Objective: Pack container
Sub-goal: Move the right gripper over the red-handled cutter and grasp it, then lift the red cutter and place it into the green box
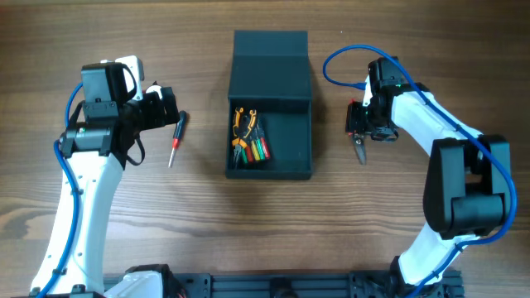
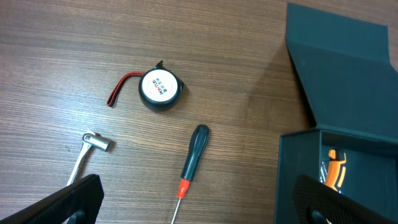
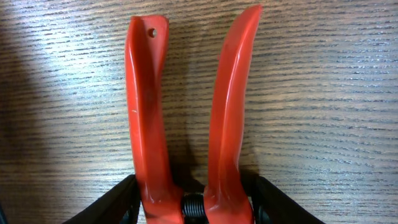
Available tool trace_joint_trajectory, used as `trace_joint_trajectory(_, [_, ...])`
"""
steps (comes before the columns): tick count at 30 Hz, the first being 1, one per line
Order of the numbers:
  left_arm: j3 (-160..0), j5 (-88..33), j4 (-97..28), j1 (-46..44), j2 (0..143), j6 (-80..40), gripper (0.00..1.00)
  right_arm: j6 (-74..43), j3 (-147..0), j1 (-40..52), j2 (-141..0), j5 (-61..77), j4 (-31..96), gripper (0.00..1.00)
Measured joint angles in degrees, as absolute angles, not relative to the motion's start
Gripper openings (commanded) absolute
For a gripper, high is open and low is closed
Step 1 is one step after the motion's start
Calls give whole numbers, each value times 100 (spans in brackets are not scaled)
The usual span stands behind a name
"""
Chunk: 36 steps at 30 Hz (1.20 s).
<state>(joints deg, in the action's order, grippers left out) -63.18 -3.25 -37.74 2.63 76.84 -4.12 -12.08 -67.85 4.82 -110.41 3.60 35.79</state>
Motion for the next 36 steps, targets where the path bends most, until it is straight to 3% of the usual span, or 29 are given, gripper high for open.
trace_joint_trajectory(6, [-6318, -325, -3774, 263, 7684, -412, 100, -1208, -6785, 482, -11041, 340, 3612, 52])
trace_joint_trajectory(16, [-6318, -325, -3774, 263, 7684, -412, 100, -1208, -7413, 482, -11120, 292, 4593, 33])
trace_joint_trajectory(27, [-6318, -325, -3774, 263, 7684, -412, 100, -1208, -8606, 561, -10822, 257, 5485, 22])
trace_joint_trajectory(36, [-6318, -325, -3774, 263, 7684, -414, 100, -1356, -8936, 1868, -9242, 239, 5502, 18])
